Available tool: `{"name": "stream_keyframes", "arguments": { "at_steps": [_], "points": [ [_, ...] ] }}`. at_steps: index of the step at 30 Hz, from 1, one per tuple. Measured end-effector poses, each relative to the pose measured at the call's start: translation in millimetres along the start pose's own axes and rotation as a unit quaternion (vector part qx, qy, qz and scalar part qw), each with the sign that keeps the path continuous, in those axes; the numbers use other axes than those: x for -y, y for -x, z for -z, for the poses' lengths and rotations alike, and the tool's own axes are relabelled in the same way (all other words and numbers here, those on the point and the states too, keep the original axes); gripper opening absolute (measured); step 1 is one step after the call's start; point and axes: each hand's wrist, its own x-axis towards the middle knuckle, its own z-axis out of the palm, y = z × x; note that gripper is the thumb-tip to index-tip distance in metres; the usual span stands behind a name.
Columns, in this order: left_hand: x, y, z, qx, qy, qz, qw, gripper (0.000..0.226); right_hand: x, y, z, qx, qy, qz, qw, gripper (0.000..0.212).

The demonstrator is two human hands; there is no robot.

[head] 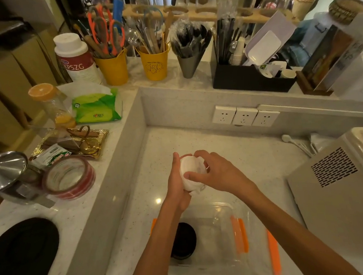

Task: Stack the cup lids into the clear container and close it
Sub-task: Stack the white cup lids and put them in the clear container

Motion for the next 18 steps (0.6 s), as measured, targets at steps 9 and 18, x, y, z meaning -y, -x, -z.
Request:
{"name": "stream_keyframes", "arguments": {
  "at_steps": [9, 18],
  "points": [
    [2.3, 2.4, 11.5, 0.015, 0.042, -0.030, 0.999, 0.057, -15.9, 3.1, -19.1, 0.092, -0.253, -0.054, 0.961, 0.077],
    [-2.5, 8.7, 20.4, 0.034, -0.069, -0.073, 0.994, 0.037, -43.4, 9.0, -20.8, 0.055, -0.448, -0.103, 0.886, 0.072]
  ]
}}
